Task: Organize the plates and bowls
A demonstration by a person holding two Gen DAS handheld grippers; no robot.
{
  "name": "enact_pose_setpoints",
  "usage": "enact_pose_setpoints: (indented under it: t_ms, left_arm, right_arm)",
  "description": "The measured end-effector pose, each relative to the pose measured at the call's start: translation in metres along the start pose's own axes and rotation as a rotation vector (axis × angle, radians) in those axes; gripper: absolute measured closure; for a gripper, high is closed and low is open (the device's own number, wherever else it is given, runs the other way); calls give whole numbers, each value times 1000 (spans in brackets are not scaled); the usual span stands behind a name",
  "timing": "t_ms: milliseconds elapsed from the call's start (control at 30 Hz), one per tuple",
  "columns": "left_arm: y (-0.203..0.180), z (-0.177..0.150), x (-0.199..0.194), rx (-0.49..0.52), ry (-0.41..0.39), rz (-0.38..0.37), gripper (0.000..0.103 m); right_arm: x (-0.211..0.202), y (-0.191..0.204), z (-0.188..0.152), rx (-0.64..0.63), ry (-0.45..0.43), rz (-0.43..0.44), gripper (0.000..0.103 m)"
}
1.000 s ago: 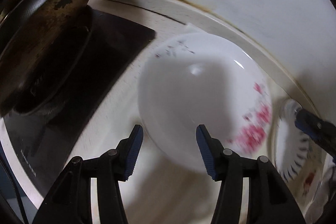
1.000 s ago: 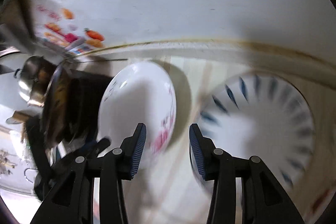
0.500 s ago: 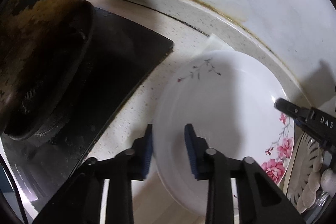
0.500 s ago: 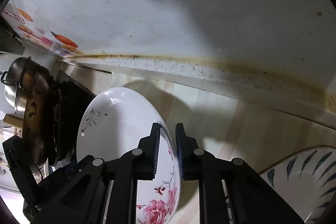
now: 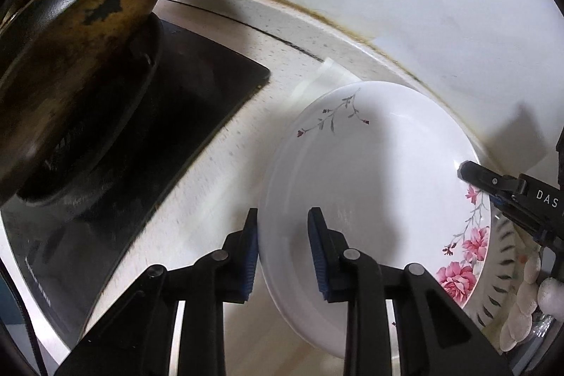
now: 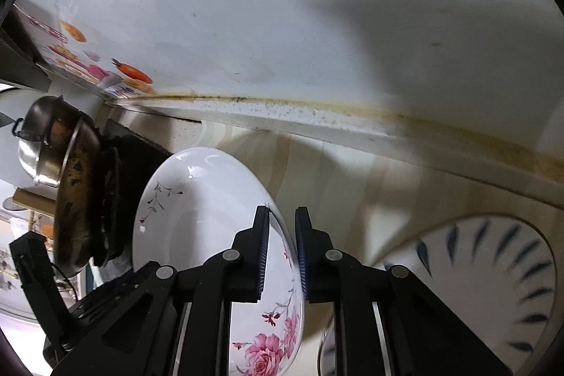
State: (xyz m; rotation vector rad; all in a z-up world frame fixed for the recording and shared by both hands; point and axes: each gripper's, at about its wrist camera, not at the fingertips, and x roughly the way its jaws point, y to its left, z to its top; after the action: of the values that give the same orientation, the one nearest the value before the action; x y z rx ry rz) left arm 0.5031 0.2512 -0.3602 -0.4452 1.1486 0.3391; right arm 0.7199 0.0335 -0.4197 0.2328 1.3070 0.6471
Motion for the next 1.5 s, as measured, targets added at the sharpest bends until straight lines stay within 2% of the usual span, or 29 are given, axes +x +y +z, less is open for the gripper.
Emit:
enact_pose_setpoints:
  t_ms: [200,367,567,767,900,1067,1233,1500]
  left_arm:
    - [-17,-19,-33,37,13,-56,79]
    - [-41,-48,-70,103,17,-103,79]
    - [-64,-93,-98,186,56,-139,79]
    - [-85,-150,-117,270,102,-170,79]
    - [-94,-182,-114,319,139,-171,79]
    - [-102,-207,-102,376,172,-151,79]
    - [-114,-220,-86,449,177,-106,79]
    - [-117,-233,-67,489,198,-57,79]
  right_arm:
    - [-50,-7,-22,21,-13,-10,86]
    - [-99,-22,-61,53,-23,-29,86]
    - [-153,-44,-128,110,-24,-47,86]
    - [-192,-74,-213,165,-3,-93,86]
    - [-203,-94,-264,211,16,-115,86]
    - [-200,-110,-302,258,32,-128,86]
    - [-196,-122,-320,266,28,-162,86]
    - [-192,-126,-323,247,32,-190,86]
